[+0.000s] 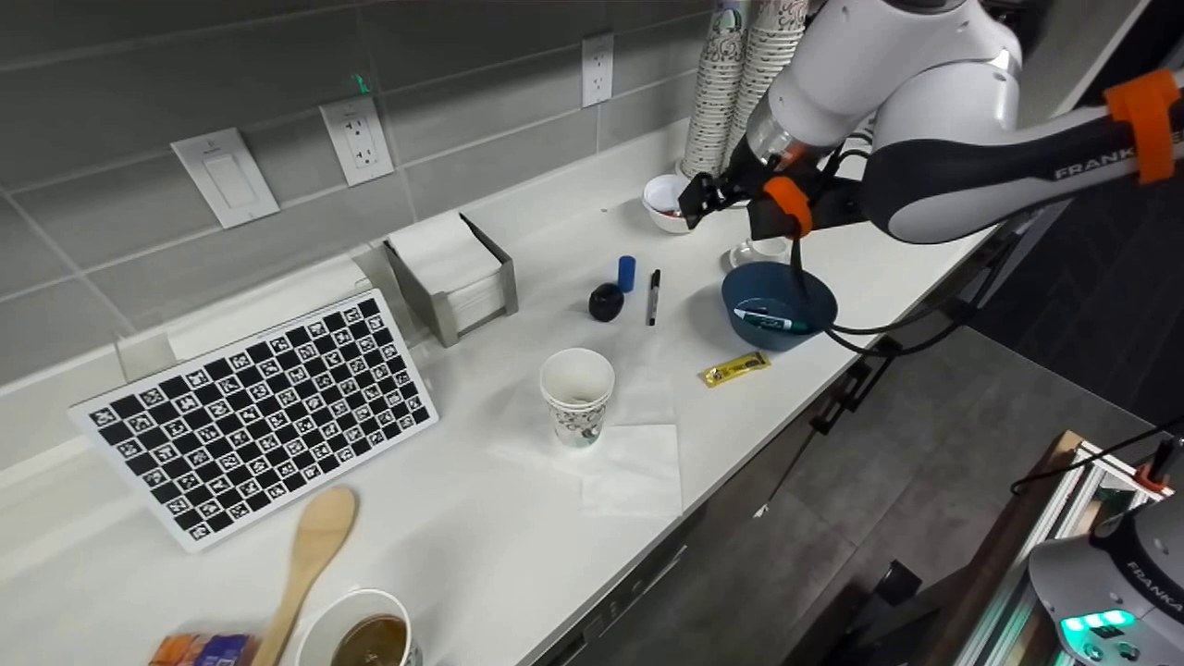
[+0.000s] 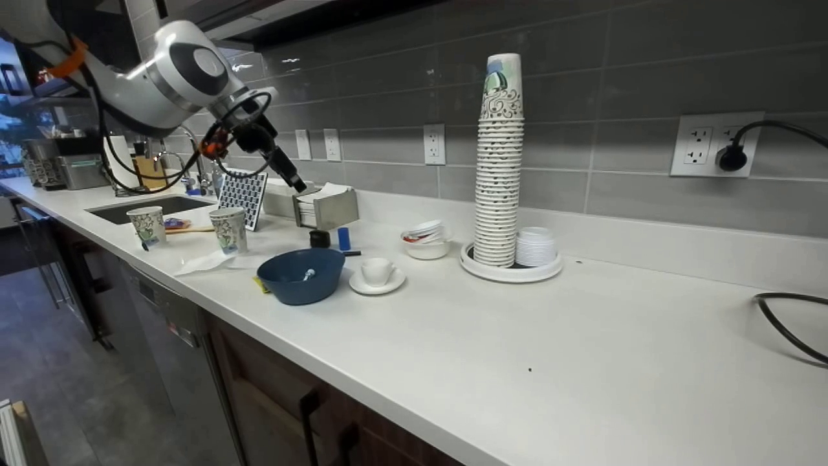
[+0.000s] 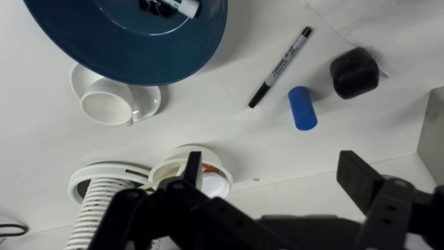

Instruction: Put the blue block inside the blue bowl

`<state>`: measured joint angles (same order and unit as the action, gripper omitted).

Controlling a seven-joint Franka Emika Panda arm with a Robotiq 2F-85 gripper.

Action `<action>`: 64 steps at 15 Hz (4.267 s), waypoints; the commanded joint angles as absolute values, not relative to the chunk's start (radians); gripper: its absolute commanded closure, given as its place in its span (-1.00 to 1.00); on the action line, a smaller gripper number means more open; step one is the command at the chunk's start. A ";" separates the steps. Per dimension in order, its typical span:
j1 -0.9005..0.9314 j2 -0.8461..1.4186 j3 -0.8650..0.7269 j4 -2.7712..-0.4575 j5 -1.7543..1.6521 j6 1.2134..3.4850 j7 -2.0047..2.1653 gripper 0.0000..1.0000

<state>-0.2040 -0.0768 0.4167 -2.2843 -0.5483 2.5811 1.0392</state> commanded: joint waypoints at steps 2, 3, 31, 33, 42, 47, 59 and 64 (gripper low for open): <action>-0.046 0.163 0.252 -2.126 -0.612 2.608 0.985 -1.00; -0.012 0.207 0.221 -2.084 -0.593 2.607 0.952 -1.00; 0.170 0.693 -0.001 -1.444 -0.072 2.263 0.456 -0.05; 0.170 0.702 0.002 -1.438 -0.057 2.267 0.450 0.27; 0.182 0.426 -0.032 -1.725 -0.090 2.314 0.475 0.83; 0.127 0.229 -0.027 -1.952 -0.058 2.370 0.419 0.83; 0.003 -0.235 -0.020 -2.618 -0.017 2.663 0.523 0.83; -0.047 -0.288 0.032 -2.732 0.017 2.695 0.535 0.83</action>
